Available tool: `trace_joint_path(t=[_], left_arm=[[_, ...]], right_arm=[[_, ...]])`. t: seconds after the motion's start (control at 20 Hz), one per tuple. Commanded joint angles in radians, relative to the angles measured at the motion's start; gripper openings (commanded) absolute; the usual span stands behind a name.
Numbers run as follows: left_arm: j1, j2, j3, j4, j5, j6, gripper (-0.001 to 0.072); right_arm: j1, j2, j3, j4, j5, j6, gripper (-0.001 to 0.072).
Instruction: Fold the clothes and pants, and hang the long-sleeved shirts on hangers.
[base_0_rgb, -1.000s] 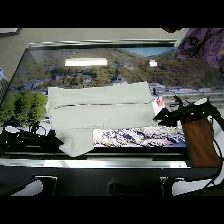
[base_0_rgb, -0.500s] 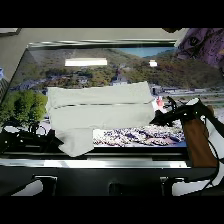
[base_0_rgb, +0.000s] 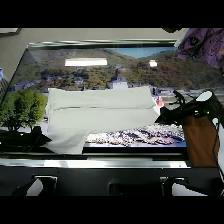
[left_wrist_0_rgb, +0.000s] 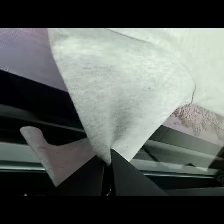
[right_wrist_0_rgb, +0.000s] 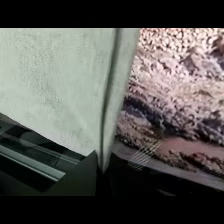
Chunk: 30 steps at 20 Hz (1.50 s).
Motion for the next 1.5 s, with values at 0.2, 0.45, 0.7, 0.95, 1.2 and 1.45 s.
trace_joint_path(t=[0.2, 0.45, 0.7, 0.95, 1.2, 1.45], left_arm=[[0.005, 0.265, 0.009, 0.047, -0.175, -0.116, 0.0014], [0.005, 0.233, 0.012, -0.088, -0.072, -0.114, 0.0013], [0.004, 0.085, 0.05, -0.171, 0.087, -0.05, 0.0013], [-0.064, -0.108, 0.129, -0.198, 0.249, 0.016, 0.0013], [-0.126, -0.298, 0.262, -0.2, 0.352, 0.019, 0.0013], [-0.126, -0.452, 0.403, -0.2, 0.376, 0.018, 0.0013]], right_arm=[[0.001, 0.284, -0.167, -0.044, 0.134, 0.067, 0.0035], [0.001, 0.334, -0.182, 0.059, -0.007, 0.068, 0.0034], [0.001, 0.263, -0.18, 0.122, -0.146, -0.001, 0.0034], [0.002, 0.129, -0.135, 0.197, -0.24, -0.087, 0.0034], [0.077, 0.025, -0.043, 0.116, -0.375, -0.117, 0.0034], [0.139, -0.002, -0.006, -0.045, -0.562, 0.029, 0.0034]])
